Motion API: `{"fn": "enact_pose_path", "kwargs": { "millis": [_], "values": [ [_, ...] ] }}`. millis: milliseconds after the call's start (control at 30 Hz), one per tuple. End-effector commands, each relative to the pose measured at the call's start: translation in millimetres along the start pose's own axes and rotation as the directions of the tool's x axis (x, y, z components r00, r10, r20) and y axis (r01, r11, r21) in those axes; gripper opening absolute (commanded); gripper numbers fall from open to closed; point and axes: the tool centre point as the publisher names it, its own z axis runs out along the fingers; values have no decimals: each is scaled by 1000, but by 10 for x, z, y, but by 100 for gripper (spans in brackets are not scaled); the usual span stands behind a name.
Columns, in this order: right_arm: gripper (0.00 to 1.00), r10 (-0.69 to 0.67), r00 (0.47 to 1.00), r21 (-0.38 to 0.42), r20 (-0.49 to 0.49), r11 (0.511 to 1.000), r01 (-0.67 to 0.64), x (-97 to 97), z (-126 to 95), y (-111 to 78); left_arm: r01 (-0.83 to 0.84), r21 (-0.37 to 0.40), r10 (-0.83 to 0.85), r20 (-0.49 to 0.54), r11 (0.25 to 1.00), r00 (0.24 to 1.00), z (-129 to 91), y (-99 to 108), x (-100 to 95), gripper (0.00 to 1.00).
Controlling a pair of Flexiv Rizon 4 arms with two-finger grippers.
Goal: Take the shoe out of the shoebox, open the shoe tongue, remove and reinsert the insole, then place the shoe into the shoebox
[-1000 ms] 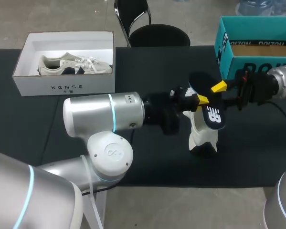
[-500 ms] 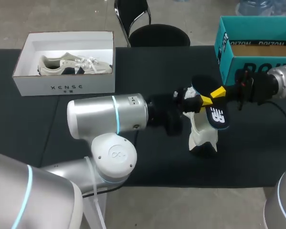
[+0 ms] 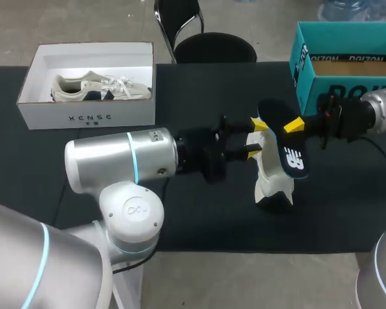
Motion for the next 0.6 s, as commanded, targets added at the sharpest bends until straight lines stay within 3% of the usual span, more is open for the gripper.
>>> {"fn": "enact_pose_path", "kwargs": {
  "millis": [33, 233, 433, 533, 600],
  "values": [
    [0, 0, 1000, -2, 2, 1000, 0, 1, 9, -6, 47, 119, -30, -138, 992, 990, -854, 129, -89, 100],
    [0, 0, 1000, -2, 2, 1000, 0, 1, 9, -6, 63, 282, 24, -294, 957, 956, -1363, 365, -175, 100],
    [0, 0, 1000, -2, 2, 1000, 0, 1, 9, -6, 76, 460, 170, -470, 885, 866, -1760, 562, -336, 100],
    [0, 0, 1000, -2, 2, 1000, 0, 1, 9, -6, 81, 492, 205, -500, 867, 841, -1856, 644, -464, 100],
    [0, 0, 1000, -2, 2, 1000, 0, 1, 9, -6, 62, 460, 203, -505, 886, 839, -1868, 704, -572, 100]
  ]
}}
